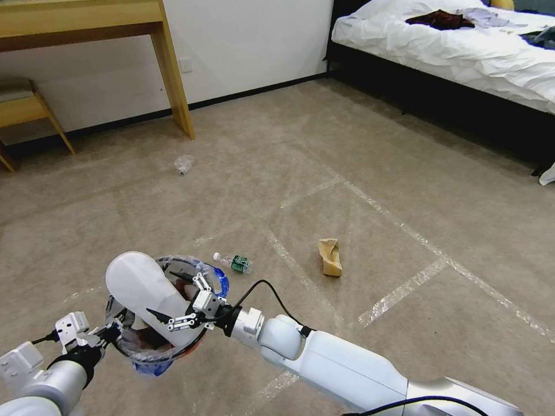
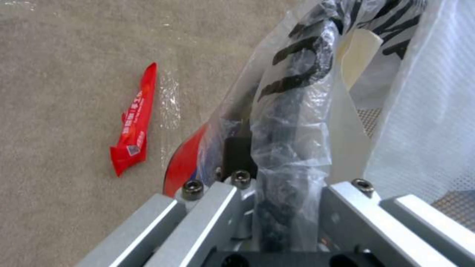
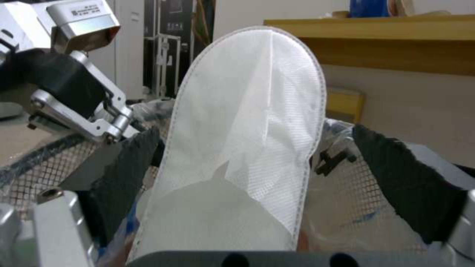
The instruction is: Pick up the trash bin and place the garbage on the floor into it.
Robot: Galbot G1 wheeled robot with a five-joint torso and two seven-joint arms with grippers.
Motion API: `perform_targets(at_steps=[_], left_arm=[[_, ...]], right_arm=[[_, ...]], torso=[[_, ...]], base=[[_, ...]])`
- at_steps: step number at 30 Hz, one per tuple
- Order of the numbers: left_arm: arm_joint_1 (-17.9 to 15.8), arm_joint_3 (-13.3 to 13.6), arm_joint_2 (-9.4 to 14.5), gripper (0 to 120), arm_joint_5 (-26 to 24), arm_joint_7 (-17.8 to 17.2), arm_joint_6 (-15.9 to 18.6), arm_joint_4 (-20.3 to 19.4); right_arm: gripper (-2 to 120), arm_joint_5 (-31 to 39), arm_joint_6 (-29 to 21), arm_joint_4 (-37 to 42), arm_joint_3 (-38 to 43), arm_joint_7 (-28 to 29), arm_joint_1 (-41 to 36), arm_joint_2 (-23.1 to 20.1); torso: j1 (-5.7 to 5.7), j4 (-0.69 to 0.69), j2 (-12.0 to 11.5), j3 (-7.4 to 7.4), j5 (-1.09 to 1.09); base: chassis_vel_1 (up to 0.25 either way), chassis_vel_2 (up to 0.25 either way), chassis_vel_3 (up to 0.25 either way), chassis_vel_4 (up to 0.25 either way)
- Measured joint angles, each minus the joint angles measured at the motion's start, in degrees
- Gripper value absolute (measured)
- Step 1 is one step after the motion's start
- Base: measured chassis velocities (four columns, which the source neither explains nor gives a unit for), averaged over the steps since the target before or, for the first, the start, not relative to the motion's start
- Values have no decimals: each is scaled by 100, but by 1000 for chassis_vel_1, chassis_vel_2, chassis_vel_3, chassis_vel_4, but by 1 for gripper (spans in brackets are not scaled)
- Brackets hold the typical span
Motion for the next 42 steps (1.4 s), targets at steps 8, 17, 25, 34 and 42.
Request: perform_targets(at_steps=[8,17,25,34,42], left_arm=[[-27,10,15,1,15,0,-2,32],[-26,4,27,1,14,-1,-2,55],[-18,-12,34,1,20,-1,-2,101],[-3,-21,36,1,33,-1,-2,114],[45,-139,71,1,82,34,-20,158]], right_arm=[[99,11,-4,43,40,5,-23,-39],[97,140,-62,317,198,93,-30,-87],[98,403,-171,809,433,122,0,-142],[98,752,-206,1216,732,121,47,-131],[99,1402,-461,1746,1832,482,-58,-221]], torso=[[0,0,0,0,0],[0,0,0,0,0],[0,0,0,0,0],[0,0,0,0,0],[0,0,0,0,0]], base=[[0,0,0,0],[0,0,0,0],[0,0,0,0],[0,0,0,0],[0,0,0,0]])
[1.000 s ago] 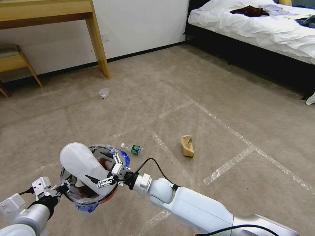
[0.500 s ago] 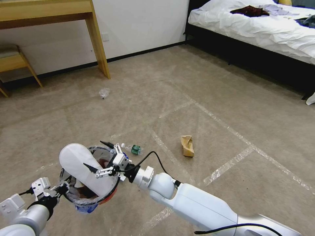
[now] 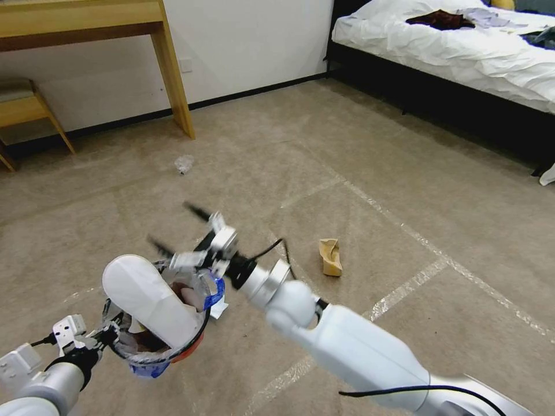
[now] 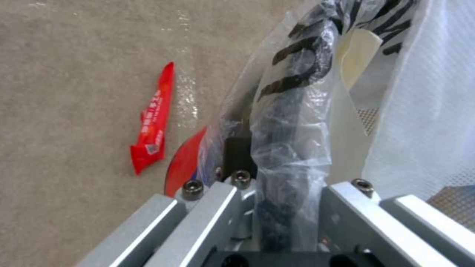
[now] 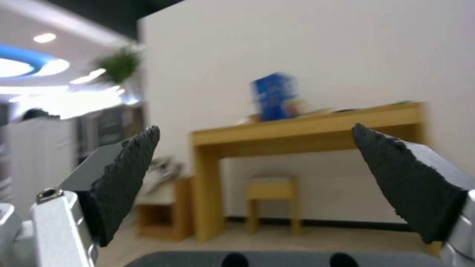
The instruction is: Pick up the trash bin and place the garbage on the floor into it.
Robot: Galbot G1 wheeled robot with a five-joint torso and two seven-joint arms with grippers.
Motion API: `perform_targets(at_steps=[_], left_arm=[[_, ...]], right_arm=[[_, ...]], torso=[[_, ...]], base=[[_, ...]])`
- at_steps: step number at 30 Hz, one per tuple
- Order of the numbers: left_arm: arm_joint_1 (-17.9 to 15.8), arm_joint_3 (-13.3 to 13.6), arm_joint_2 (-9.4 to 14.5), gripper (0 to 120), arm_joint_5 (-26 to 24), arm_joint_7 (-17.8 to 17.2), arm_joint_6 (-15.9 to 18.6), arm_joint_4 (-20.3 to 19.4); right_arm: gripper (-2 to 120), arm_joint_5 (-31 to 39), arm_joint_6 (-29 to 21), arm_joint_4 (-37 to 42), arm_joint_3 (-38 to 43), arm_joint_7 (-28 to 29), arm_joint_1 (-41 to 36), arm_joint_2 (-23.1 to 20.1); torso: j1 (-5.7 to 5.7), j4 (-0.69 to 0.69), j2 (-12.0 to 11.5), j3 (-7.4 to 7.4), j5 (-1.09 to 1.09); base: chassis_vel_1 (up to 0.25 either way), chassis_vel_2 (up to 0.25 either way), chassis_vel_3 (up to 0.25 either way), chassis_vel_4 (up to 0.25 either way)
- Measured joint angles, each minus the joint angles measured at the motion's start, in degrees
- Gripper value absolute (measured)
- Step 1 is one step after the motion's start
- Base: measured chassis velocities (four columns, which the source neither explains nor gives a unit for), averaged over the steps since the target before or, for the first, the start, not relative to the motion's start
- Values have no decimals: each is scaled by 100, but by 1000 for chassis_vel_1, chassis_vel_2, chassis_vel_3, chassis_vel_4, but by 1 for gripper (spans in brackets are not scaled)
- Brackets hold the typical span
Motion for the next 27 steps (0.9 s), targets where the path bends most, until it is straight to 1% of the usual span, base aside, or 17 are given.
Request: perform_targets(at_steps=[2,4,5,7,8,10,11,12,13,14,16,17,19,22,24,25,27], left_arm=[[7,-19,9,1,19,12,-11,21],[26,-70,29,1,82,33,-34,60],[26,-70,29,1,82,33,-34,60],[27,-108,35,1,140,51,-51,73],[27,-108,35,1,140,51,-51,73],[35,-147,30,1,224,98,-78,80],[35,-147,30,1,224,98,-78,80],[44,-153,23,1,240,105,-86,80],[85,-156,-20,1,355,156,-108,80],[85,-156,-20,1,355,156,-108,80],[128,-159,-71,1,480,220,-150,76],[128,-159,-71,1,480,220,-150,76],[150,-181,-112,1,653,318,-205,83],[162,-187,-123,1,700,348,-229,90],[185,-198,-171,1,764,406,-277,103],[185,-198,-171,1,764,406,-277,103],[169,-198,-214,1,877,472,-331,124]], right_arm=[[99,59,-42,52,186,98,-45,-49],[99,175,-127,225,753,328,-220,-218],[99,175,-127,225,753,328,-220,-218],[100,225,-227,406,1386,513,-467,-398],[100,225,-227,406,1386,513,-467,-398],[100,134,-359,606,2202,708,-869,-619],[100,134,-359,606,2202,708,-869,-619],[100,96,-388,656,2414,746,-1020,-680],[100,-87,-409,792,3109,799,-1544,-844],[100,-87,-409,792,3109,799,-1544,-844],[100,-333,-355,896,3664,799,-2008,-843],[100,-333,-355,896,3664,799,-2008,-843],[100,-600,-295,986,4049,800,-2389,-695],[100,-702,-263,1023,4190,801,-2534,-620],[100,-877,-193,1138,4578,809,-2988,-463],[100,-877,-193,1138,4578,809,-2988,-463],[100,-943,-110,1193,4873,812,-3311,-371]], torso=[[0,1,0,0,1],[0,1,0,0,1],[0,1,0,0,1],[0,-1,0,0,2],[0,-1,0,0,2],[0,-1,0,0,2],[0,-1,0,0,2],[0,-1,0,0,2],[0,-2,0,0,2],[0,-2,0,0,2],[0,-1,0,-1,1],[0,-1,0,-1,1],[0,0,0,0,2],[0,0,0,-1,1],[0,1,0,0,1],[0,1,0,0,1],[0,0,0,-1,-1]], base=[[0,0,0,0],[0,0,0,0],[0,0,0,0],[0,0,0,0],[0,0,0,0],[0,0,0,0],[0,0,0,0],[0,0,0,0],[0,0,0,0],[0,0,0,0],[0,0,0,0],[0,0,0,0],[0,0,0,0],[0,0,0,0],[0,0,0,0],[0,0,0,0],[0,0,0,0]])
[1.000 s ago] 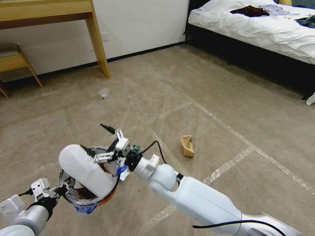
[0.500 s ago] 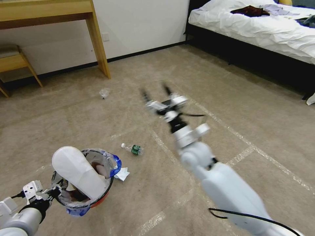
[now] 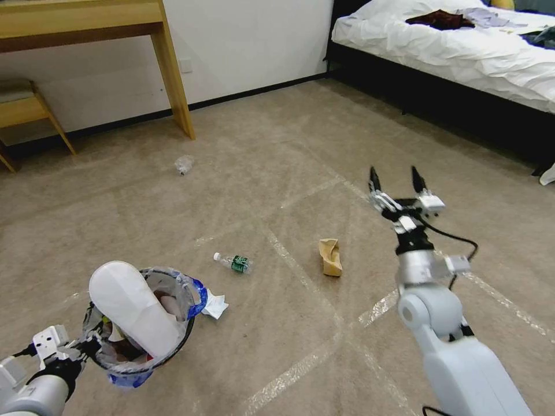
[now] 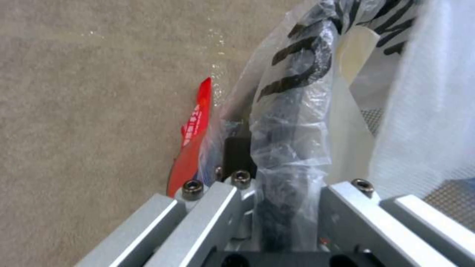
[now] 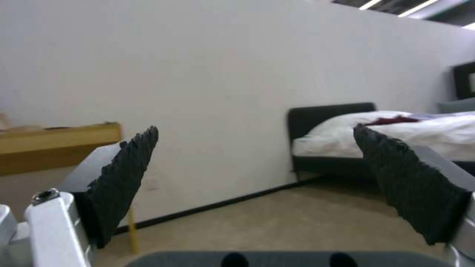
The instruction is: Pick up the trash bin and place the garbage on the floor into it.
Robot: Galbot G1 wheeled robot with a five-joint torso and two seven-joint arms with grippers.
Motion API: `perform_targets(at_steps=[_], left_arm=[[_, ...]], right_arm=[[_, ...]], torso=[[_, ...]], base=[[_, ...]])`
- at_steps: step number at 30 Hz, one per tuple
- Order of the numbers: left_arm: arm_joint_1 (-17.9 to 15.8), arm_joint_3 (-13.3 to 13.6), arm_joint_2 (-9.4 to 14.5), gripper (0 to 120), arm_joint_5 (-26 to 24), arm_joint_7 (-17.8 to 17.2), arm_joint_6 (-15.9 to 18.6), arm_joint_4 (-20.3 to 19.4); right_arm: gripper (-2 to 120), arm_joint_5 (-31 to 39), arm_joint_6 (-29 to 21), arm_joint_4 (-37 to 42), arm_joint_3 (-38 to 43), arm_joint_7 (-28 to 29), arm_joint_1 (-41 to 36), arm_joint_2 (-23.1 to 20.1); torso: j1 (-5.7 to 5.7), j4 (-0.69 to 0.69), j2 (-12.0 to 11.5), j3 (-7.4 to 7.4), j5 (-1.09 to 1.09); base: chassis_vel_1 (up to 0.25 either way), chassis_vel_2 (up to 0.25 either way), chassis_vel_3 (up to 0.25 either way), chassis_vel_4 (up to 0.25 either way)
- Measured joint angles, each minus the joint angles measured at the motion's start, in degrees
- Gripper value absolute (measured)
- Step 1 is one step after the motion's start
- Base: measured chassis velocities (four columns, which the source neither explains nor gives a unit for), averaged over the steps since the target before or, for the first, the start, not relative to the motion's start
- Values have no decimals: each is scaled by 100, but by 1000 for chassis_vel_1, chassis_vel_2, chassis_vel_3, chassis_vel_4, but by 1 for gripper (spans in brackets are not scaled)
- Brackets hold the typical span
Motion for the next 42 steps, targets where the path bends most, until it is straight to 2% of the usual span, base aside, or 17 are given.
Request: perform_targets(at_steps=[6,21,42], left_arm=[[-97,59,-51,1,123,39,-38,1],[-212,77,-72,1,83,39,-51,58],[-314,64,-107,1,73,13,-52,90]], right_arm=[[100,-223,129,-44,169,-16,-310,228],[100,-525,199,-242,39,-29,-321,536],[100,-549,247,-471,-96,-41,-217,557]], torso=[[0,0,0,0,0],[0,1,0,1,0],[0,0,0,1,0]], base=[[0,0,0,0],[0,0,0,0],[0,0,0,0]])
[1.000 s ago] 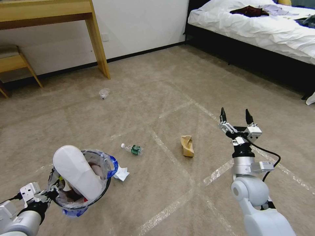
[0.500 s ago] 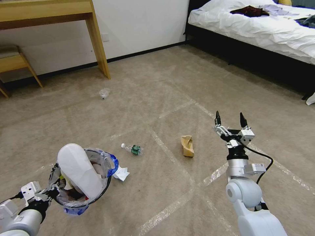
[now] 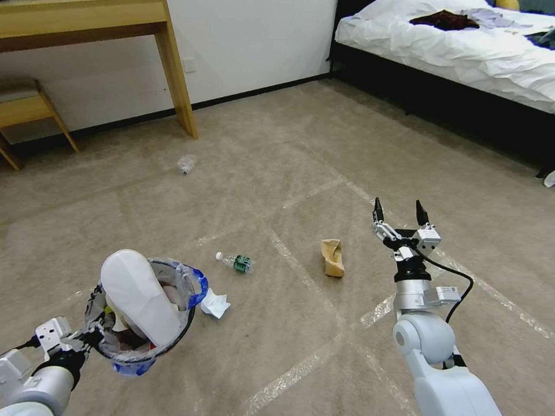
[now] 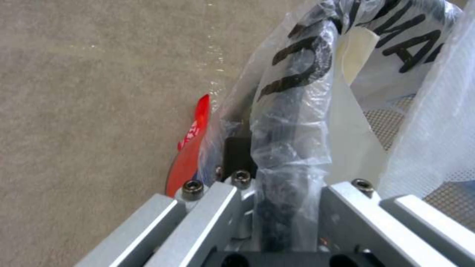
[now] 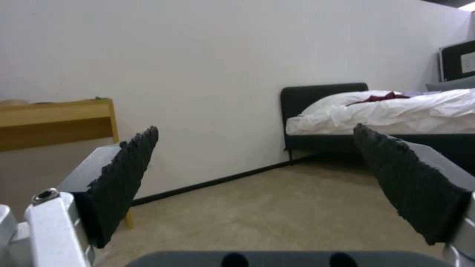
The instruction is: Pick up the trash bin and place the garbage on the floor into it.
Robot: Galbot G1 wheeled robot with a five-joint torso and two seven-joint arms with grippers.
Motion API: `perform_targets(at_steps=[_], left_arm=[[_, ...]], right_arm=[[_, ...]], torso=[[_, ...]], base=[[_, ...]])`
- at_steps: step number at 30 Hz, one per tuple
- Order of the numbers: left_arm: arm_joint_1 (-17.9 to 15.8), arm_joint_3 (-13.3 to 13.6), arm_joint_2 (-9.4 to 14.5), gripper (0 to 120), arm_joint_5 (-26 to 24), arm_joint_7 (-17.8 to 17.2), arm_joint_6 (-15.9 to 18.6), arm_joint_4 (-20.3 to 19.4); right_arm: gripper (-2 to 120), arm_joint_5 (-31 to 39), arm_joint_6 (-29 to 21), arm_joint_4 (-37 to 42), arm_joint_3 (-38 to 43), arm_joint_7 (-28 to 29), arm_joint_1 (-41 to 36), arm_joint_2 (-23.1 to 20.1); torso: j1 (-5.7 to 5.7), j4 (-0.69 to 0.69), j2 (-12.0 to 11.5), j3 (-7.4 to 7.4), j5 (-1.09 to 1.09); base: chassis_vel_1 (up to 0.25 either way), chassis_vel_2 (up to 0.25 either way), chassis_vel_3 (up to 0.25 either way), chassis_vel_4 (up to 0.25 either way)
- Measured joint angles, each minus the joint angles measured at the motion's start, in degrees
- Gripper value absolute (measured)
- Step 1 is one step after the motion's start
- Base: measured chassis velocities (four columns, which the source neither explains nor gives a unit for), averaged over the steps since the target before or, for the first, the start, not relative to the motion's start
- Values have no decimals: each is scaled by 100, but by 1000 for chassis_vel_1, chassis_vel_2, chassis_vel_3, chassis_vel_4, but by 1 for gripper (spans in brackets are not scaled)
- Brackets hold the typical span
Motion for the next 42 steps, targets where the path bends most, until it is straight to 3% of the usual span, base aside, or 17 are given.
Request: perform_targets(at_steps=[42], left_arm=[[127,-54,-100,1,104,4,-67,-23]], right_arm=[[100,-60,86,-74,-117,-25,-25,14]], torso=[[0,0,0,0,0]], base=[[0,0,0,0]])
